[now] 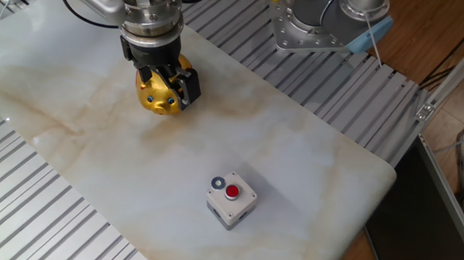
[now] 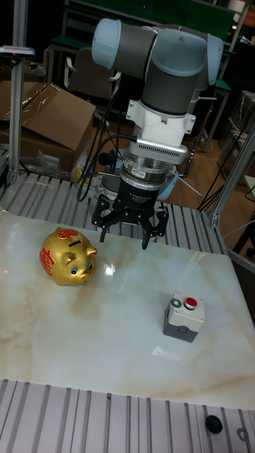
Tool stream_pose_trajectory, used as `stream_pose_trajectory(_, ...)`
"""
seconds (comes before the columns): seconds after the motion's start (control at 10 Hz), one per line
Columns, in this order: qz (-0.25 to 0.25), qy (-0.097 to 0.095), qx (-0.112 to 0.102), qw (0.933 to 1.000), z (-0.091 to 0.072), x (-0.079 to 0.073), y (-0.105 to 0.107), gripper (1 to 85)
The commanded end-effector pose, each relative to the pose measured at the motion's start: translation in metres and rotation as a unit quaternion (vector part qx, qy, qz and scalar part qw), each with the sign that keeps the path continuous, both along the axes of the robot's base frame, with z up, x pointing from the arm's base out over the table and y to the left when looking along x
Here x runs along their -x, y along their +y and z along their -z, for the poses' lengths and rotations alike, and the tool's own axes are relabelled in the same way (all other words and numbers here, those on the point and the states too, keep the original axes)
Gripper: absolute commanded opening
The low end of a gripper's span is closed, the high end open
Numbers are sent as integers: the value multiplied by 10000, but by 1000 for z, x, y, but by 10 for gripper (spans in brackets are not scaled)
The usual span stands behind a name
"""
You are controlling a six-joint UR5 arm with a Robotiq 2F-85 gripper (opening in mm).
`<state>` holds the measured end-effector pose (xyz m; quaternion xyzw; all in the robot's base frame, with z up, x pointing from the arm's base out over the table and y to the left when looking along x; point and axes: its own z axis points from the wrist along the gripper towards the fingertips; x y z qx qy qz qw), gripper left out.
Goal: Drop coins into a piggy bank
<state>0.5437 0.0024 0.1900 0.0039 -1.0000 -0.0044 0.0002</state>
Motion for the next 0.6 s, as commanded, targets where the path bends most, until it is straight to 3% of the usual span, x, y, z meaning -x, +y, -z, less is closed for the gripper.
stream_pose_trajectory(0.0,1868,-1012,-829,9737,-9,-60,36,10)
stream_pose_trajectory(0.5,1870,-994,-711,9747,-9,-62,38,10)
